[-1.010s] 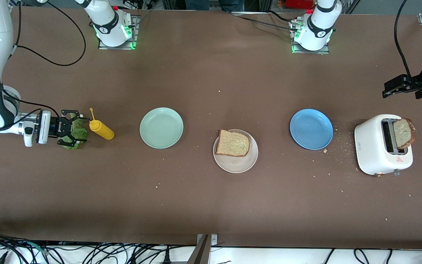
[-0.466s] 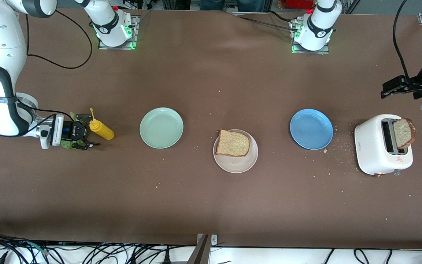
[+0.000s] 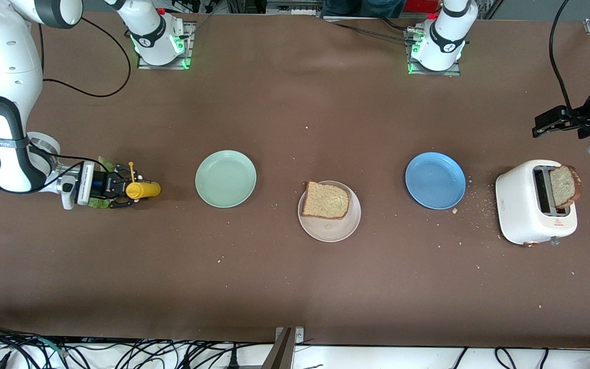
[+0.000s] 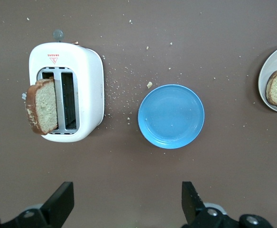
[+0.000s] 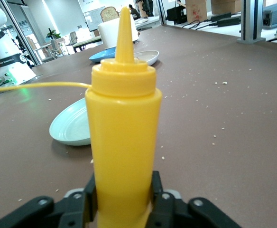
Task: Make sandwich in beige plate with both arms
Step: 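Reach the right gripper to the yellow squeeze bottle and grasp it, then lift the yellow bottle and carry it toward the beige plate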
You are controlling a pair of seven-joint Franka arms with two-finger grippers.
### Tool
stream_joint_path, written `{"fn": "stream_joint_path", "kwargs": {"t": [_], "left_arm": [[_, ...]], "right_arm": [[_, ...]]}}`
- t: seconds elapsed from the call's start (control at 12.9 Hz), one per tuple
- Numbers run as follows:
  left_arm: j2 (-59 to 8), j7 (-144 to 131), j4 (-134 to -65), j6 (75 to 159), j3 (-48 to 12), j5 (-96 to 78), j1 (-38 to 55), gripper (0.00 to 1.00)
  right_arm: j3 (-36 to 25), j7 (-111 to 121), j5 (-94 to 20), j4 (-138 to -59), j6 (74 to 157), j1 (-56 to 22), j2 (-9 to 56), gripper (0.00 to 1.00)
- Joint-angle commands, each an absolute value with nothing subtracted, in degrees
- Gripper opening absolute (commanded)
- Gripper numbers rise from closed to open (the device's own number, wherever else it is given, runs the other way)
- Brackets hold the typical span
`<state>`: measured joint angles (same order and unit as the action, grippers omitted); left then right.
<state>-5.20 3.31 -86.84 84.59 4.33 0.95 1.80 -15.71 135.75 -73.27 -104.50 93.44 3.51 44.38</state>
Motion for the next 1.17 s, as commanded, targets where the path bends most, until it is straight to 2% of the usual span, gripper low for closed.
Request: {"fn": "stream_joint_path", "kwargs": {"t": [0.0, 0.16, 0.54, 0.78, 1.09], "left_arm": [[-4.7, 3.0, -87.5, 85.3, 4.3, -0.5, 1.5, 1.00], [-4.7, 3.0, -87.5, 85.3, 4.4, -0.5, 1.6, 1.00], [-4.8, 3.0, -87.5, 85.3, 4.3, -0.5, 1.6, 1.00], [-5.1, 3.0, -87.5, 85.3, 4.3, -0.5, 1.6, 1.00], [-5.2, 3.0, -87.6, 85.3, 4.3, -0.5, 1.6, 1.00]], "right_arm": [[-16.0, 138.2, -74.7, -102.2, 96.8, 1.4, 45.2, 0.00], [-16.4, 136.3, -73.7, -99.5, 99.9, -1.1, 44.5, 0.00], [-16.5, 120.9, -61.3, -89.8, 107.6, -8.0, 43.2, 0.00], [-16.7, 110.4, -51.5, -86.0, 113.2, -14.2, 41.5, 0.00], [-16.7, 92.5, -34.9, -78.0, 115.5, -21.9, 41.6, 0.00]]}}
